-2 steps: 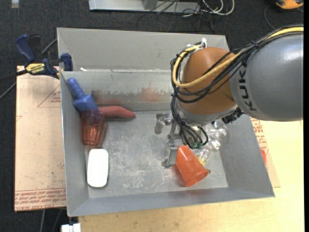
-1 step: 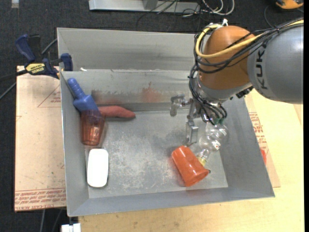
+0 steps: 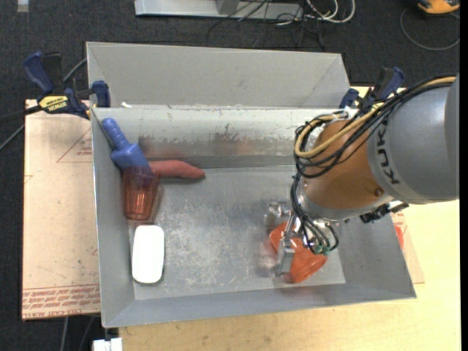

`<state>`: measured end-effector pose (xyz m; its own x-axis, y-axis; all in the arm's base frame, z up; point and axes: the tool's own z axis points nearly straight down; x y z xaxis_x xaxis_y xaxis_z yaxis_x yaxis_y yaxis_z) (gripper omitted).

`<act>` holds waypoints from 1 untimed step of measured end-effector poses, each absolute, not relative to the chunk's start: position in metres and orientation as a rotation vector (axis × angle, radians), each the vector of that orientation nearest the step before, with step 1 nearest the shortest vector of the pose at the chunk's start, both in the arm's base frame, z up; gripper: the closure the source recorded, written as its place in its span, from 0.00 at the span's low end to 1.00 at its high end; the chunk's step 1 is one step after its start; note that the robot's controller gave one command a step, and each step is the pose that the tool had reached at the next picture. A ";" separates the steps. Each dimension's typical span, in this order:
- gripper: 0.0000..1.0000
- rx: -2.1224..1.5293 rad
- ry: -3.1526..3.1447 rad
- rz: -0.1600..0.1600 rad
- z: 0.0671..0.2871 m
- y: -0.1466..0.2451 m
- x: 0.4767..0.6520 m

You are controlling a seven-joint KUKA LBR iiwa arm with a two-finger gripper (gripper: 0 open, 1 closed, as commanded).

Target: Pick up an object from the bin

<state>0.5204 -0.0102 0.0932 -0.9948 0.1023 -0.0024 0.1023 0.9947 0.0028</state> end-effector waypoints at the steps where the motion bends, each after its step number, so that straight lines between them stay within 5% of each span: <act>1: 0.00 -0.032 3.142 0.004 0.069 -0.032 0.512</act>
Offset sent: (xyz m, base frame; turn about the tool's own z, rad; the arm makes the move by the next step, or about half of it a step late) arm -0.0010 -0.0635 -0.0189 -0.0060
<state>0.5124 -0.0315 0.0690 -0.9998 -0.0204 0.0006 -0.0204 0.9998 0.0025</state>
